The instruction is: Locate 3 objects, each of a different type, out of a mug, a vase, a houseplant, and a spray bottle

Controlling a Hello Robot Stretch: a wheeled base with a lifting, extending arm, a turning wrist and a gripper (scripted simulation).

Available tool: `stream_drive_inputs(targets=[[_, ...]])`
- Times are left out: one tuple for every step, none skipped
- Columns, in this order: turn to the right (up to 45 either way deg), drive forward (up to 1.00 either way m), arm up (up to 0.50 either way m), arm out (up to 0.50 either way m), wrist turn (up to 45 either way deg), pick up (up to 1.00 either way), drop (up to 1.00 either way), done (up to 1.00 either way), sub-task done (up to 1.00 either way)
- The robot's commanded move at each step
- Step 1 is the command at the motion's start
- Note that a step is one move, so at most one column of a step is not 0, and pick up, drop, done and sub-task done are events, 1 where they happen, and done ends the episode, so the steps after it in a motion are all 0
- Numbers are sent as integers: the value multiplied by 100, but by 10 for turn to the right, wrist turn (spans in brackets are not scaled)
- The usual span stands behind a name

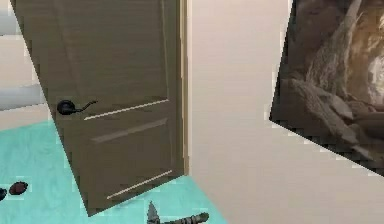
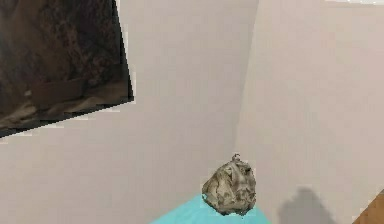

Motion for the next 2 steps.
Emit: stream_drive_inputs(targets=[[450, 0, 0, 0, 0, 0, 0, 0, 0], [450, 0, 0, 0, 0, 0, 0, 0, 0]])
